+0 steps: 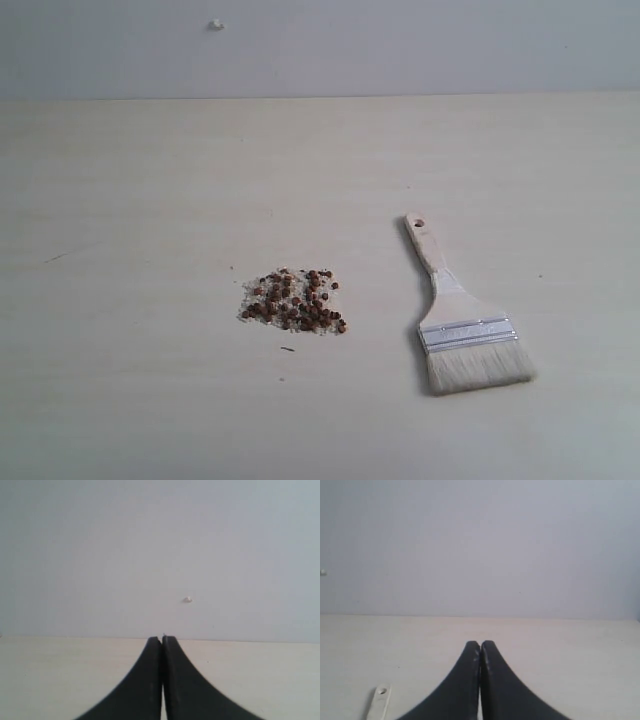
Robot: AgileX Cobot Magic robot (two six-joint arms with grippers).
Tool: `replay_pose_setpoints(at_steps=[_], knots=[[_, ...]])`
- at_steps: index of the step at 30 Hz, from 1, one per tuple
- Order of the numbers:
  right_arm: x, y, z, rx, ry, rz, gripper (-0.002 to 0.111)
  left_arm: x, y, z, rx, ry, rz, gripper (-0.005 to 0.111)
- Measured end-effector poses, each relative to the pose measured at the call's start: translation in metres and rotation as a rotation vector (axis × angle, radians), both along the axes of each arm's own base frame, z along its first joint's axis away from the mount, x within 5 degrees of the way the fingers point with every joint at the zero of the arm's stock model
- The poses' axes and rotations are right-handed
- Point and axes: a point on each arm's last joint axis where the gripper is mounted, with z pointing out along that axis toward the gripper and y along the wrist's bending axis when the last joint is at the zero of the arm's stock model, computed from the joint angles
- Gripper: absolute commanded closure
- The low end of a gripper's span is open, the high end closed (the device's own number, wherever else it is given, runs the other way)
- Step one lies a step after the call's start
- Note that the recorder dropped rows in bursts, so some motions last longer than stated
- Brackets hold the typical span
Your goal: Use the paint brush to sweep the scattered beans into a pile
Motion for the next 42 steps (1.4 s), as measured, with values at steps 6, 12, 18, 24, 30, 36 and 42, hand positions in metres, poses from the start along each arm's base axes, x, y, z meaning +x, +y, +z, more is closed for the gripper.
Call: replay_pose_setpoints(at_steps=[6, 12, 18, 24, 30, 36, 42], knots=[[0.001, 0.000, -0.008, -0.023, 0.020, -0.001, 0.108, 0.000, 0.000, 0.000, 0.000, 0.000, 0.000, 0.107], [0.000, -0.008, -0.017, -0.032, 0.119, -0.095, 0.108, 0.000, 0.000, 0.000, 0.000, 0.000, -0.001, 0.107], [-0.002, -0.018, -0.021, 0.150, 0.156, -0.219, 0.108, 0.000, 0.000, 0.000, 0.000, -0.001, -0.005, 0.107], [-0.002, -0.019, -0.021, 0.170, 0.156, -0.233, 0.108, 0.000, 0.000, 0.000, 0.000, -0.001, -0.005, 0.107], [-0.002, -0.019, -0.021, 0.174, 0.156, -0.234, 0.108, 0.000, 0.000, 0.000, 0.000, -0.001, -0.005, 0.107], [-0.002, -0.019, -0.021, 0.174, 0.156, -0.234, 0.108, 0.000, 0.000, 0.000, 0.000, -0.001, -0.005, 0.107], [-0.002, -0.019, -0.021, 0.172, 0.156, -0.234, 0.108, 0.000, 0.000, 0.000, 0.000, -0.001, -0.005, 0.107]])
